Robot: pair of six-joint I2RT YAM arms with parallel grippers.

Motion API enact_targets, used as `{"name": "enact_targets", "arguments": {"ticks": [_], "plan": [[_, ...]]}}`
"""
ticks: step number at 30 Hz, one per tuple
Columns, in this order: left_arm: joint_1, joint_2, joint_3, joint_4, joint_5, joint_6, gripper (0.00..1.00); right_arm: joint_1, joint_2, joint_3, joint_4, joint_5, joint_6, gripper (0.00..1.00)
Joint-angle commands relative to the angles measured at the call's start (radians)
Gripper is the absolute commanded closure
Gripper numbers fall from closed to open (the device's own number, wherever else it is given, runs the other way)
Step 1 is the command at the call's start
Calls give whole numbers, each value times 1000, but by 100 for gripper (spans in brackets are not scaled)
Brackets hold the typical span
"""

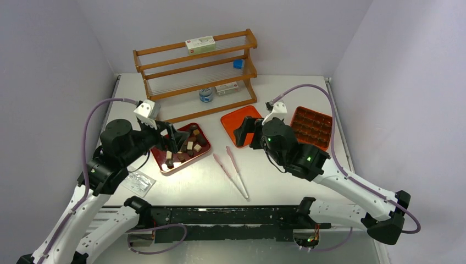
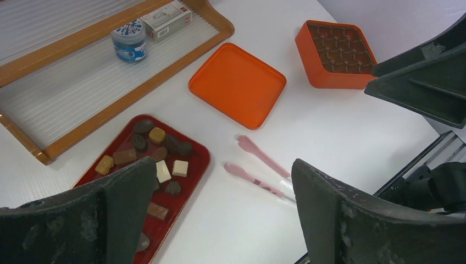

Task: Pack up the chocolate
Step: Pick up the clamp at the center of the board.

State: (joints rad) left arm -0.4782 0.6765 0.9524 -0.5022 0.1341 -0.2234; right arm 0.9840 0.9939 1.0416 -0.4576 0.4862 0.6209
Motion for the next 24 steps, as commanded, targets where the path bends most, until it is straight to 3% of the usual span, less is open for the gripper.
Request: {"name": "enact_targets", "arguments": {"ticks": [1, 6, 16, 20, 24], "plan": [[7, -4, -3, 10, -8, 7, 2, 7, -3, 28, -27, 60, 47, 0], [7, -7, -15, 10, -14, 14, 2, 6, 5, 15, -11, 28, 61, 0], [8, -27, -33, -16, -108, 72, 2, 9, 131, -55, 11, -217, 15, 1], [8, -65, -74, 7, -122, 66, 2, 17, 211, -45, -40, -217, 1, 7], [8, -106, -114, 26, -132, 55, 2, 41, 247, -109, 25, -254, -59, 25]]}}
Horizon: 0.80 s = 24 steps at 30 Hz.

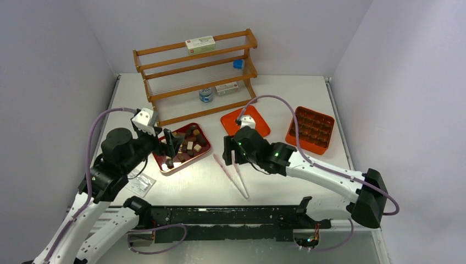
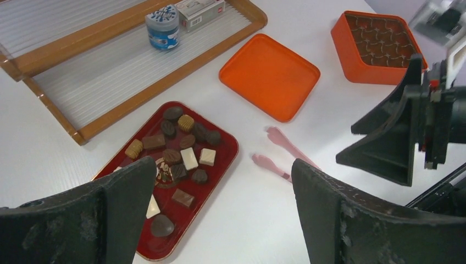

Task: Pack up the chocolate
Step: Pick up the clamp at the center of the board.

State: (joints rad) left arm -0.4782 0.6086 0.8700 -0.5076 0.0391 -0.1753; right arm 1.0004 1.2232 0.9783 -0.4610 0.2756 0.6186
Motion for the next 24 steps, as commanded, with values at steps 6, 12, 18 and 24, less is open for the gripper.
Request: {"name": "enact_targets", "arguments": {"ticks": [6, 12, 18, 24], "plan": [[8, -73, -98, 49, -110, 4, 2, 53, 97, -54, 8, 12, -72, 46], [7, -57, -91, 39, -119, 10, 2, 91, 145, -127, 83, 16, -91, 41], [7, -44, -89, 38, -124, 10, 2, 113, 177, -170, 123, 63, -89, 34], [7, -47, -92, 38, -113, 12, 2, 116, 193, -252, 239, 45, -138, 36]]}}
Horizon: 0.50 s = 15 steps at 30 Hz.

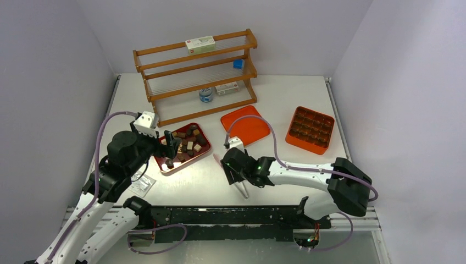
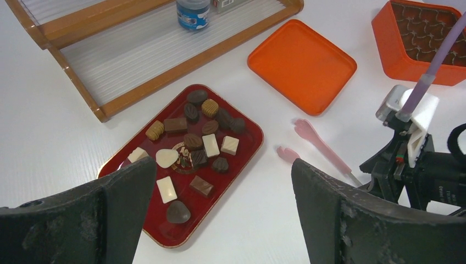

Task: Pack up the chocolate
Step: Pick up the clamp at the center of the board.

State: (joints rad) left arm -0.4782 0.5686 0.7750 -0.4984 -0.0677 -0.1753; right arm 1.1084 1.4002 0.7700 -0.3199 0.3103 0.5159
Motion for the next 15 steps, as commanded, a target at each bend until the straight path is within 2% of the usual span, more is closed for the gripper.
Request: {"name": "enact_targets", "arguments": {"ticks": [1, 15], "plan": [[7, -6, 2, 29, -4, 13, 2, 8, 24, -45, 108, 1, -33, 37], [7, 0, 0, 30, 8, 17, 2, 64, 138, -35, 87, 119, -16, 41]]}}
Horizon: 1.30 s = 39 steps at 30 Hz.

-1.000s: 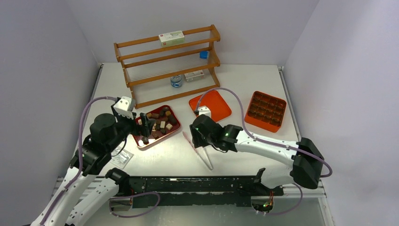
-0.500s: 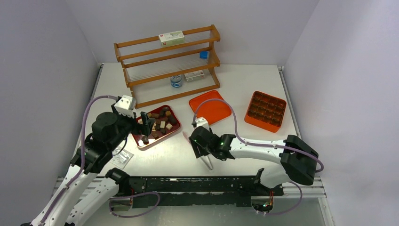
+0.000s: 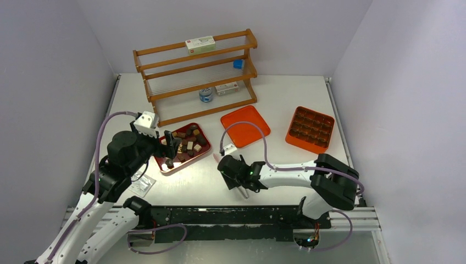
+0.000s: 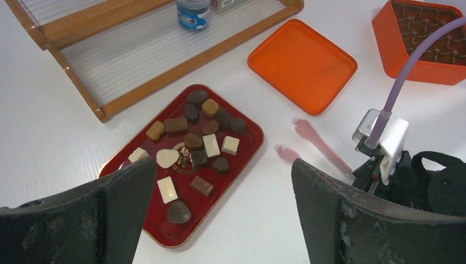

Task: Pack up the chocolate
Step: Pick up the clamp at the center of the board.

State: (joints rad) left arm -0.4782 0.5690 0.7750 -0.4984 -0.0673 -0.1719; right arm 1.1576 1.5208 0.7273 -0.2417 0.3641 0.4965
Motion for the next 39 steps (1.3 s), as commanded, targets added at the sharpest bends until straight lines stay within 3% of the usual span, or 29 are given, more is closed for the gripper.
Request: {"name": "enact_targets", "arguments": {"ticks": [1, 11, 21, 31, 39], "plan": [[8, -2, 0, 30, 9, 14, 2, 16, 22, 2, 17, 62, 3, 41], [7, 2, 0, 29, 22, 13, 3, 28, 58, -24, 48, 101, 9, 49], [7, 97, 33, 16, 58, -74, 12, 36, -118, 66, -30, 51, -1, 58], [7, 215, 54, 244, 403, -315, 14, 40, -207, 117, -30, -8, -73, 58], [7, 311, -21, 316, 436, -319, 14, 42, -288, 139, 18, -92, -94, 57]]}}
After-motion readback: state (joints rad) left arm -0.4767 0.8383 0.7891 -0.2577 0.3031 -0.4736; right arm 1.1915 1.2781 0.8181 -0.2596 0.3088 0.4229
